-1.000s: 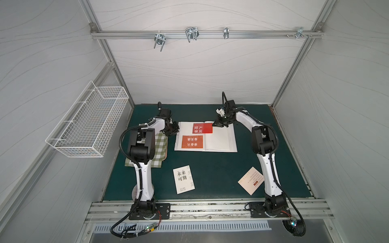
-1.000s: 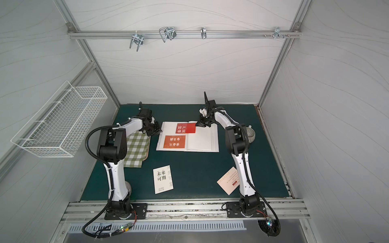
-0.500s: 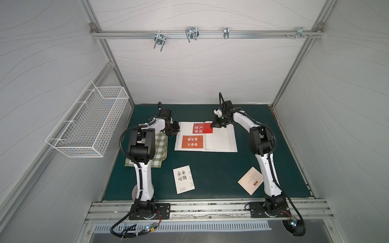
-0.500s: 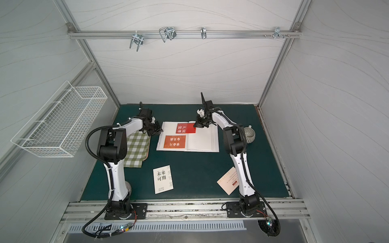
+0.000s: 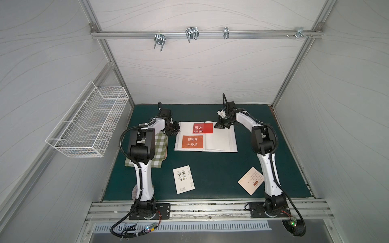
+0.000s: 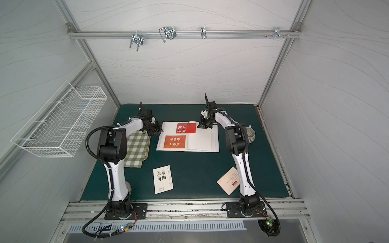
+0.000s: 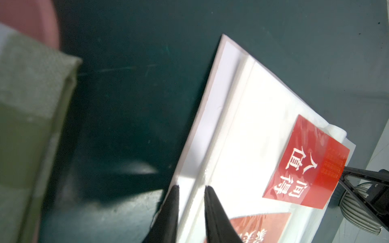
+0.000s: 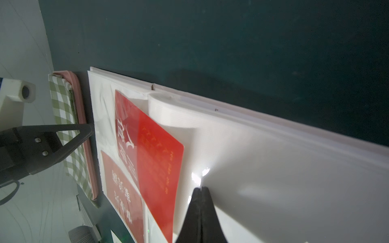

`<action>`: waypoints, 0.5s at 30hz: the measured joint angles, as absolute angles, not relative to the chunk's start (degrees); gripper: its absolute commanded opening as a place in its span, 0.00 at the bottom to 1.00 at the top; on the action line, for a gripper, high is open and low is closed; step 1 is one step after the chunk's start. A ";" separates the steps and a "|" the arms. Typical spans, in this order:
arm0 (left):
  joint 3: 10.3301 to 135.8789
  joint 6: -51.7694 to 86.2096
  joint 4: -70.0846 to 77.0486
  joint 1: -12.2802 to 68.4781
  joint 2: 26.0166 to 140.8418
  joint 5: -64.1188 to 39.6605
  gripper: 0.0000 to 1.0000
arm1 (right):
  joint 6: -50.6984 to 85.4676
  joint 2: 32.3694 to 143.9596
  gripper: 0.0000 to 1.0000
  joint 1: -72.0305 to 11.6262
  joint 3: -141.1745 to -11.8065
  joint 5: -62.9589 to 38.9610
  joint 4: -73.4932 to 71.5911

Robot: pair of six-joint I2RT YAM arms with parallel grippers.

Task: Place the photos into the photo albums
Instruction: Insert the photo into the photo album.

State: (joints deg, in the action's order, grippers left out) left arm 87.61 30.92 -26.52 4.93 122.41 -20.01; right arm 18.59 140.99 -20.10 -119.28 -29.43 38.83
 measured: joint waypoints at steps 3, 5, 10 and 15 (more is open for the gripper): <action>87.61 30.96 -26.52 4.93 122.41 -20.16 0.26 | 18.61 140.99 0.02 -20.93 -120.22 -29.45 39.18; 87.59 31.27 -26.50 4.93 122.41 -20.32 0.26 | 18.63 140.99 0.02 -21.45 -121.03 -29.43 39.22; 87.50 31.86 -26.33 4.93 122.45 -20.67 0.26 | 19.18 141.45 0.02 -22.46 -122.65 -29.43 39.31; 87.50 32.14 -25.89 4.93 122.63 -21.08 0.26 | 20.05 143.96 0.02 -23.27 -125.99 -29.61 39.44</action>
State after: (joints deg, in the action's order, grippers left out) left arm 87.50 32.14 -25.89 4.93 122.63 -21.08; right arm 20.05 143.96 -23.27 -125.99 -29.61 39.44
